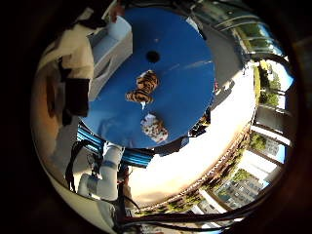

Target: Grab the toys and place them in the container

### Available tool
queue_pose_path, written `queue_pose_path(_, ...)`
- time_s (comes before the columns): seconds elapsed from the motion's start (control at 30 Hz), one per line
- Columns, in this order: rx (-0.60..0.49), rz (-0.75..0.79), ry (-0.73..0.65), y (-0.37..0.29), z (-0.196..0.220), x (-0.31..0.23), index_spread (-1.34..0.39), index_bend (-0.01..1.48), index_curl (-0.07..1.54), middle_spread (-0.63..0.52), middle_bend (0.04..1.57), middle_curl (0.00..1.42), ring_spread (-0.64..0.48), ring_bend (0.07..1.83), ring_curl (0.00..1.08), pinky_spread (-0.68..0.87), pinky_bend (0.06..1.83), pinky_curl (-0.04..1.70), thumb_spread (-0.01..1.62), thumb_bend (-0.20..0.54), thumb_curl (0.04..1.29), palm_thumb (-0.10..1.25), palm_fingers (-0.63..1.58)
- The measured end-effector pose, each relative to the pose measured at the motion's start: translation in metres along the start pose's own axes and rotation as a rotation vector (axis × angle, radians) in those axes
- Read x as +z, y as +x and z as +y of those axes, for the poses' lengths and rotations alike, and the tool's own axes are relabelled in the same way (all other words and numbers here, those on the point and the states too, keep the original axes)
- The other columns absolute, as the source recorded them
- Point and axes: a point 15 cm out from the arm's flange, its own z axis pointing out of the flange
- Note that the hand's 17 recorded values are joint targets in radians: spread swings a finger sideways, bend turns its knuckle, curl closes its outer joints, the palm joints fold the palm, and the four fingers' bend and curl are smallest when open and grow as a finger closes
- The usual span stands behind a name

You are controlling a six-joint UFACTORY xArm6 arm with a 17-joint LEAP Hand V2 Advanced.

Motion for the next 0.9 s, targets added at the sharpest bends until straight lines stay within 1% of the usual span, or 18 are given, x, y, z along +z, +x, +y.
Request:
queue_pose_path(0.17, -0.018, 0.017, 0.071, -0.030, -0.053, 0.023, -0.85, 0.78, 1.18, -0.18, 1.40, 1.04, -0.12, 1.60, 0.84, 0.12, 1.66, 0.90, 1.13, -0.012, 0.86, 0.96, 0.69)
queue_pose_path(0.27, 0.001, 0.024, 0.100, -0.041, -0.087, 0.046, -0.85, 0.77, 1.21, -0.18, 1.41, 1.04, -0.12, 1.60, 0.84, 0.12, 1.65, 0.90, 1.12, -0.014, 0.87, 0.95, 0.69)
queue_pose_path(0.33, 0.021, 0.031, 0.098, -0.044, -0.102, 0.064, -0.85, 0.77, 1.24, -0.17, 1.41, 1.03, -0.12, 1.60, 0.84, 0.12, 1.65, 0.90, 1.11, -0.023, 0.87, 0.93, 0.69)
queue_pose_path(0.37, 0.027, 0.033, 0.086, -0.046, -0.105, 0.071, -0.84, 0.77, 1.25, -0.17, 1.41, 1.03, -0.12, 1.60, 0.84, 0.12, 1.65, 0.91, 1.10, -0.035, 0.86, 0.90, 0.69)
queue_pose_path(0.4, 0.032, 0.036, 0.075, -0.047, -0.105, 0.076, -0.84, 0.77, 1.26, -0.17, 1.41, 1.03, -0.12, 1.59, 0.84, 0.12, 1.64, 0.91, 1.10, -0.067, 0.85, 0.83, 0.68)
queue_pose_path(0.5, 0.047, 0.081, 0.037, -0.038, -0.098, 0.081, -0.84, 0.79, 1.27, -0.17, 1.37, 1.01, -0.10, 1.57, 0.82, 0.12, 1.58, 0.91, 1.12, -0.057, 0.79, 0.76, 0.69)
queue_pose_path(0.57, 0.051, 0.102, -0.016, -0.034, -0.085, 0.086, -0.82, 0.76, 1.25, -0.16, 1.33, 0.98, -0.07, 1.54, 0.78, 0.14, 1.52, 0.90, 1.13, -0.044, 0.75, 0.73, 0.68)
queue_pose_path(0.63, 0.054, 0.109, -0.071, -0.033, -0.072, 0.090, -0.79, 0.69, 1.22, -0.15, 1.26, 0.93, -0.01, 1.47, 0.74, 0.17, 1.48, 0.87, 1.14, -0.037, 0.70, 0.71, 0.66)
queue_pose_path(0.7, 0.053, 0.111, -0.096, -0.034, -0.065, 0.091, -0.74, 0.54, 1.17, -0.14, 1.18, 0.88, 0.03, 1.43, 0.70, 0.19, 1.44, 0.85, 1.15, -0.037, 0.66, 0.69, 0.53)
queue_pose_path(0.73, 0.052, 0.111, -0.097, -0.034, -0.065, 0.091, -0.70, 0.43, 1.14, -0.13, 1.13, 0.86, 0.05, 1.40, 0.70, 0.21, 1.44, 0.86, 1.16, -0.033, 0.65, 0.68, 0.41)
queue_pose_path(0.77, 0.049, 0.111, -0.103, -0.034, -0.063, 0.091, -0.65, 0.33, 1.09, -0.12, 0.98, 0.81, 0.07, 1.33, 0.67, 0.24, 1.44, 0.85, 1.16, -0.034, 0.63, 0.68, 0.18)
queue_pose_path(0.8, 0.045, 0.111, -0.112, -0.034, -0.061, 0.092, -0.62, 0.30, 1.06, -0.10, 0.87, 0.76, 0.11, 1.28, 0.66, 0.27, 1.43, 0.84, 1.16, -0.035, 0.61, 0.67, 0.06)
queue_pose_path(0.83, 0.043, 0.110, -0.120, -0.034, -0.059, 0.092, -0.61, 0.29, 1.03, -0.09, 0.78, 0.72, 0.13, 1.20, 0.62, 0.28, 1.42, 0.83, 1.16, -0.035, 0.61, 0.66, -0.07)
queue_pose_path(0.87, 0.040, 0.109, -0.131, -0.033, -0.057, 0.093, -0.60, 0.28, 0.98, -0.06, 0.65, 0.65, 0.17, 1.08, 0.57, 0.31, 1.36, 0.79, 1.15, -0.034, 0.59, 0.66, -0.18)
queue_pose_path(0.9, 0.033, 0.107, -0.139, -0.034, -0.055, 0.093, -0.58, 0.24, 0.92, -0.04, 0.55, 0.60, 0.20, 0.96, 0.51, 0.33, 1.28, 0.75, 1.15, -0.036, 0.57, 0.65, -0.25)
